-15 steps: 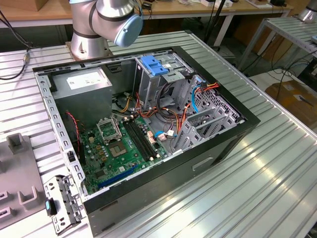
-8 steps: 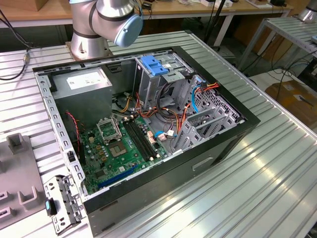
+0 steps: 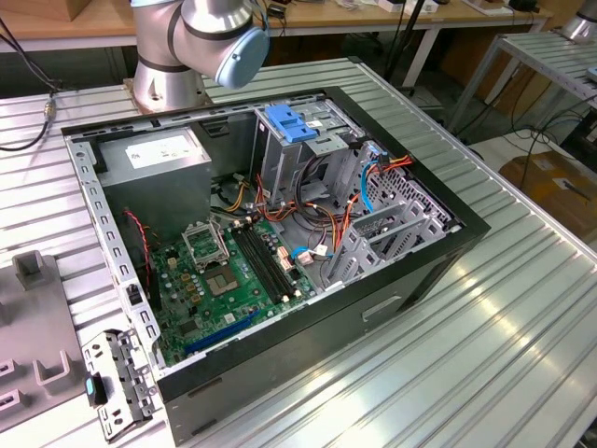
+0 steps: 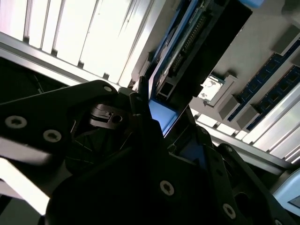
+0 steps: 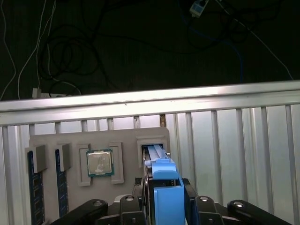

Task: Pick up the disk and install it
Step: 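Pick up the disk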

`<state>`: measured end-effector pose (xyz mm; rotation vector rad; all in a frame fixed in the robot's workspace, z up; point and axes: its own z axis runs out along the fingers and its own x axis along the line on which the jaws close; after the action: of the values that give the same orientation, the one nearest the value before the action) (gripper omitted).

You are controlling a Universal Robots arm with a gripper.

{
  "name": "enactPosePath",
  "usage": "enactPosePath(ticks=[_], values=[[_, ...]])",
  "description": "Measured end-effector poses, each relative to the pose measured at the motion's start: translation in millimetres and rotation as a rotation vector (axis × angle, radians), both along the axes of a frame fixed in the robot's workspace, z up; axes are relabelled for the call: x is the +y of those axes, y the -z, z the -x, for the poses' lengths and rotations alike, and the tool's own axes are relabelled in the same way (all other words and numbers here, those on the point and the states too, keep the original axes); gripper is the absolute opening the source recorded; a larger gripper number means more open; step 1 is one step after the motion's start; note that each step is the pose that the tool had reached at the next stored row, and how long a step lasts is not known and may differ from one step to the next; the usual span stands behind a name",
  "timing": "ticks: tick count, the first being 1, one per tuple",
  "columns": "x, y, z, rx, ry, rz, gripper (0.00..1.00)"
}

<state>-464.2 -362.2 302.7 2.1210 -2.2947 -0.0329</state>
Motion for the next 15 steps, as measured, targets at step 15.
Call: enactPosePath(ticks=[15], values=[[0.0,1.3,1.7,-0.0019,0.0,0.0,0.37]])
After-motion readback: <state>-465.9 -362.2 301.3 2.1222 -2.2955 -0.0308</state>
